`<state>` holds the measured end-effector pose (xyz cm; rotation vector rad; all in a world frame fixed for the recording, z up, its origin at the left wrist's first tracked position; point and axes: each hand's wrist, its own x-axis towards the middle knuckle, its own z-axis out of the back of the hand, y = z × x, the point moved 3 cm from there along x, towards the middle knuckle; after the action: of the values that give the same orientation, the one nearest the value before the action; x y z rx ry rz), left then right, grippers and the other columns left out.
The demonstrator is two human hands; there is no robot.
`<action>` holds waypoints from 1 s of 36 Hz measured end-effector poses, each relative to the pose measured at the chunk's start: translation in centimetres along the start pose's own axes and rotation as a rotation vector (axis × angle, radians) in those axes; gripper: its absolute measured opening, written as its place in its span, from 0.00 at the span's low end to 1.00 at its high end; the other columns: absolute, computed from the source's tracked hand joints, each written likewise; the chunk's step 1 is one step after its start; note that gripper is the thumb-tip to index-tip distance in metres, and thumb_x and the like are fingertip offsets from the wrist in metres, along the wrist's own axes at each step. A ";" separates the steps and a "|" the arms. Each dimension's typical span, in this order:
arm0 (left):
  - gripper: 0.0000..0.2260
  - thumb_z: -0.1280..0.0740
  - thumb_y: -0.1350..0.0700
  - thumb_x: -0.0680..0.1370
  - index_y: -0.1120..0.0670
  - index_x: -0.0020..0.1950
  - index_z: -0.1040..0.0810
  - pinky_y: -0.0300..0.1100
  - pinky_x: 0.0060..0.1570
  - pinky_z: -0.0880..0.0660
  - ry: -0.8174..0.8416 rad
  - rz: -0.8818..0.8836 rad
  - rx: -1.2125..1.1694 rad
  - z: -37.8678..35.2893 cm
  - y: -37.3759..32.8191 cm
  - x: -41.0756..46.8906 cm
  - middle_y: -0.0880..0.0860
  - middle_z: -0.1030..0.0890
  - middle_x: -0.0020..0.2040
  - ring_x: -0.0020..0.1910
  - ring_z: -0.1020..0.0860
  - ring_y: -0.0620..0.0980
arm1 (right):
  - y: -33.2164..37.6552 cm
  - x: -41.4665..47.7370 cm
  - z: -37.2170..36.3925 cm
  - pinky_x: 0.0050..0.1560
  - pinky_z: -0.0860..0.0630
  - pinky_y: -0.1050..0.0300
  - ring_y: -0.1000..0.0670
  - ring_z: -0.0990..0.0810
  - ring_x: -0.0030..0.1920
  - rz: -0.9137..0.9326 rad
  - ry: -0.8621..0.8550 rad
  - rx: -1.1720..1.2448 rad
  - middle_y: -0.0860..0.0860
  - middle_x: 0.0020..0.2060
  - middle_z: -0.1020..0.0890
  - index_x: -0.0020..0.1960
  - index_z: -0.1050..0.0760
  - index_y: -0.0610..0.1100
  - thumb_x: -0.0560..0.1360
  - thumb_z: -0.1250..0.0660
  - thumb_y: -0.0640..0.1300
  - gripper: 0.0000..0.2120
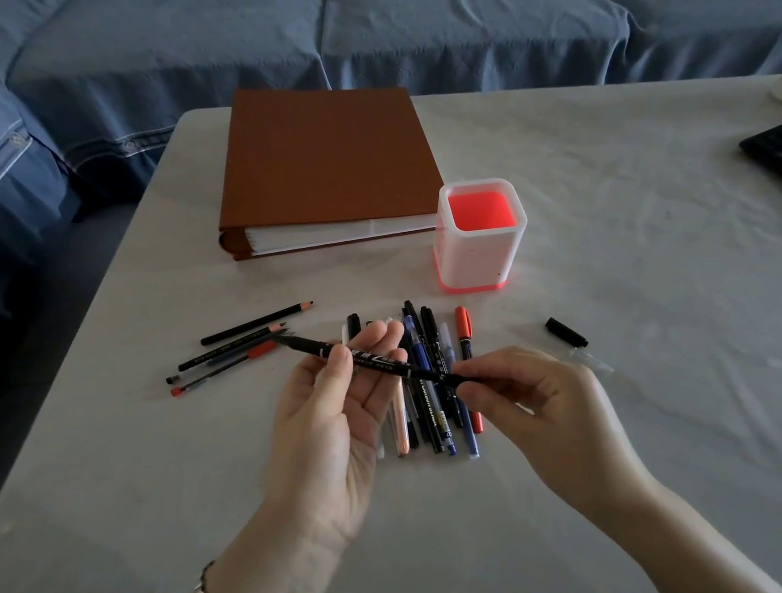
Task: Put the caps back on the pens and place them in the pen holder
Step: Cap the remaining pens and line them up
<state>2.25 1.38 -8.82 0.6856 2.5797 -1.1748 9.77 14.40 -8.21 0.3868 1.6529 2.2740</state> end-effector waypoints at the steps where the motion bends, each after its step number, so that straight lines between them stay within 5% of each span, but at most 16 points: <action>1: 0.14 0.45 0.62 0.79 0.70 0.60 0.30 0.39 0.45 0.20 0.003 -0.001 -0.001 0.0 0.1 -0.1 0.62 0.18 0.50 0.47 0.17 0.52 | 0.0 0.0 0.0 0.42 0.27 0.73 0.58 0.19 0.40 0.000 -0.004 0.000 0.60 0.41 0.18 0.41 0.21 0.59 0.69 0.30 0.37 0.15; 10: 0.06 0.44 0.63 0.78 0.59 0.44 0.30 0.41 0.48 0.21 0.037 -0.042 0.117 0.2 0.3 -0.6 0.57 0.16 0.44 0.50 0.18 0.53 | -0.4 -0.2 0.2 0.42 0.27 0.72 0.57 0.19 0.39 -0.016 -0.024 0.024 0.58 0.40 0.17 0.41 0.21 0.58 0.69 0.29 0.37 0.14; 27: 0.05 0.39 0.59 0.70 0.59 0.44 0.30 0.42 0.46 0.21 0.063 -0.025 0.213 1.1 1.5 -1.1 0.59 0.16 0.45 0.49 0.18 0.54 | -1.3 -0.8 -0.4 0.41 0.25 0.69 0.56 0.19 0.38 -0.006 -0.024 -0.018 0.58 0.38 0.17 0.41 0.21 0.60 0.68 0.29 0.40 0.13; 36: 0.05 0.35 0.69 0.70 0.61 0.38 0.23 0.38 0.30 0.22 -0.017 0.052 0.436 2.6 1.0 -0.6 0.56 0.21 0.31 0.29 0.20 0.52 | -2.5 -1.5 -0.3 0.44 0.27 0.73 0.60 0.22 0.41 0.225 -0.003 -0.349 0.55 0.38 0.19 0.47 0.18 0.42 0.68 0.30 0.41 0.09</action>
<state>3.24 -0.23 -10.94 0.8134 2.2897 -1.7377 11.20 14.28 -10.77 0.5100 1.2262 2.6607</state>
